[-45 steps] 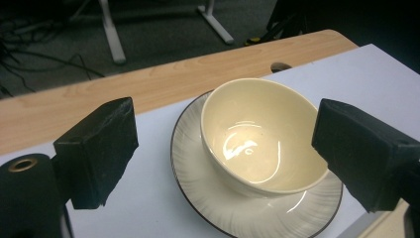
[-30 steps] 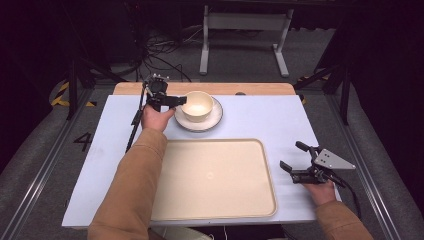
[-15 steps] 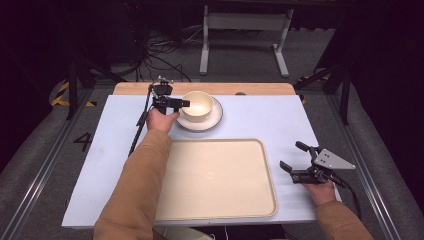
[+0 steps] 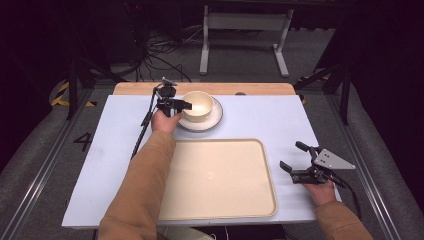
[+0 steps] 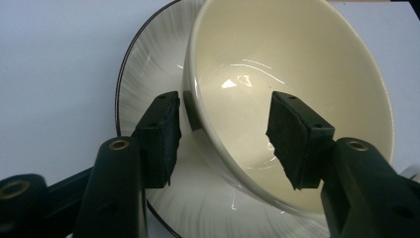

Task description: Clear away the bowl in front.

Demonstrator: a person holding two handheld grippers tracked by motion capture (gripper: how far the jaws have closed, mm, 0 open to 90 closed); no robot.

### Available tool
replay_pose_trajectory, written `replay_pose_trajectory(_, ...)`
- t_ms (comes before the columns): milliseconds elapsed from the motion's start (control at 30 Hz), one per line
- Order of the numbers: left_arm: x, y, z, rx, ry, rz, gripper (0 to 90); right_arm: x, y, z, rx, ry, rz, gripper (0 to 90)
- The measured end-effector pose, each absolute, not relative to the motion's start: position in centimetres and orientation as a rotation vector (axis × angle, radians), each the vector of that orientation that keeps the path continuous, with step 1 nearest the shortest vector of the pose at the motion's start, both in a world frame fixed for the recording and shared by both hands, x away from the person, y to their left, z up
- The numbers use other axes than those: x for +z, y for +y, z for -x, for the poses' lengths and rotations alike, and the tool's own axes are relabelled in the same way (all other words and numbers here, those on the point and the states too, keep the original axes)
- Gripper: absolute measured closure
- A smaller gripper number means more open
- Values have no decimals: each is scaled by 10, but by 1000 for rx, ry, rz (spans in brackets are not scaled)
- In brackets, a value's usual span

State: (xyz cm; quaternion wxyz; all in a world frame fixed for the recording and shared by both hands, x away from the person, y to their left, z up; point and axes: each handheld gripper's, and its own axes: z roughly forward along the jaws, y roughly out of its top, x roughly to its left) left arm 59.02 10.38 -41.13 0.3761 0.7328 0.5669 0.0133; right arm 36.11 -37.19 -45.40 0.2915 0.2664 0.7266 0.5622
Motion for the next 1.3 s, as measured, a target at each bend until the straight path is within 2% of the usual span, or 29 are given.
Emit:
replay_pose_trajectory(367,-420,99,-595,13,1583,-1831,613,-454,-372,-361,1498,1936,-710,55)
replay_pose_trajectory(533,-422,93,-595,85,1602,-1850,634,-454,-372,-361,1498,1936,-709,56)
replay_pose_trajectory(867,-422,89,-594,108,1643,-1829,711,-454,-372,-361,1499,1937,-707,55)
replay_pose_trajectory(1000,-423,88,-594,129,1651,-1834,777,-454,-372,-361,1499,1937,-708,56)
replay_pose_trajectory(1300,-422,86,-593,152,1665,-1817,818,-454,-372,-361,1499,1936,-708,55)
